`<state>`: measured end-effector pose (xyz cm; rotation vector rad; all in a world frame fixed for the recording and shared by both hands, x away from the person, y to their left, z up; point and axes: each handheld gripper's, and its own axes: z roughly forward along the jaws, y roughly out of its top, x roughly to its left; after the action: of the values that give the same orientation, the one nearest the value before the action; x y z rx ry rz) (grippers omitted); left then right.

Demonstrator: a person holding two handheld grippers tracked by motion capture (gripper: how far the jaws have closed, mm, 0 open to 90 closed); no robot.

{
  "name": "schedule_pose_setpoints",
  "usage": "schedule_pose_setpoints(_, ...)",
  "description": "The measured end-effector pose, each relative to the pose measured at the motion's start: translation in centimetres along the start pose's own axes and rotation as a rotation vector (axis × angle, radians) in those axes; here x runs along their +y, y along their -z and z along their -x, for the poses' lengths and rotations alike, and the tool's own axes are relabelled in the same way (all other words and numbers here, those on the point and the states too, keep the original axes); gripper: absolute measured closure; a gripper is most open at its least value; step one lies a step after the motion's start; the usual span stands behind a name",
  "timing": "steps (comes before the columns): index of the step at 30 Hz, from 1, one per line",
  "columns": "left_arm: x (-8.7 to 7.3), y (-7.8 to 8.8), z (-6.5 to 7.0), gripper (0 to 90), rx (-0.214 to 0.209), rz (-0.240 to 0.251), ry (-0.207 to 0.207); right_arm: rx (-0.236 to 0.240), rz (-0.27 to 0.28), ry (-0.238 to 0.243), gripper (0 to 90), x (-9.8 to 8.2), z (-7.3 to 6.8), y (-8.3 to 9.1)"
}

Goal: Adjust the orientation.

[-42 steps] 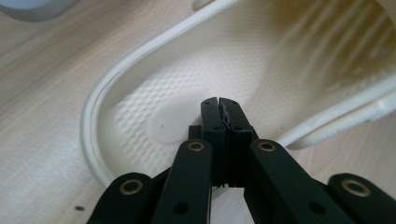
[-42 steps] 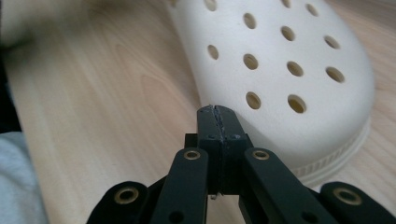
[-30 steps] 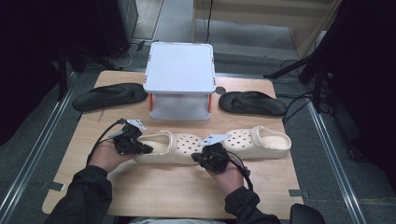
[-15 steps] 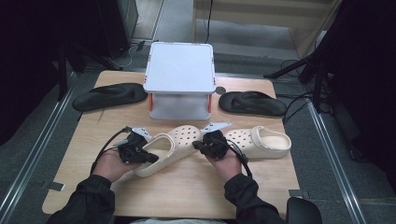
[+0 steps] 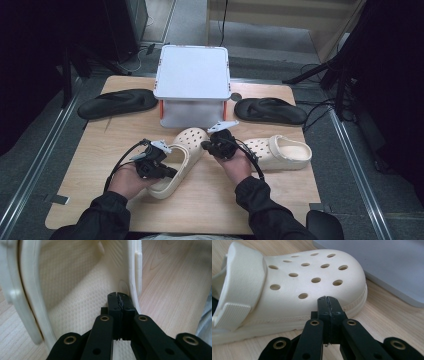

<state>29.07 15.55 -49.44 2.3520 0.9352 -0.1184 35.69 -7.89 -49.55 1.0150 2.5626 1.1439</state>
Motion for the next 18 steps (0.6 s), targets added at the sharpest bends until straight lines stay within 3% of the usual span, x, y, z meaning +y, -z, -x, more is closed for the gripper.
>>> schedule_pose_setpoints(8,0.5,-0.6,0.6,90.0,0.007,0.025,-0.005,-0.005,0.003,-0.005,90.0,1.0,0.0,-1.0)
schedule_pose_setpoints(13,0.8,-0.8,0.8,90.0,0.017,0.045,-0.016,0.023,0.013,-0.044,90.0,1.3,0.2,-1.6)
schedule_pose_setpoints(18,0.6,-0.7,0.5,90.0,0.023,0.032,-0.001,0.051,0.008,-0.053,90.0,1.5,-0.2,-1.9)
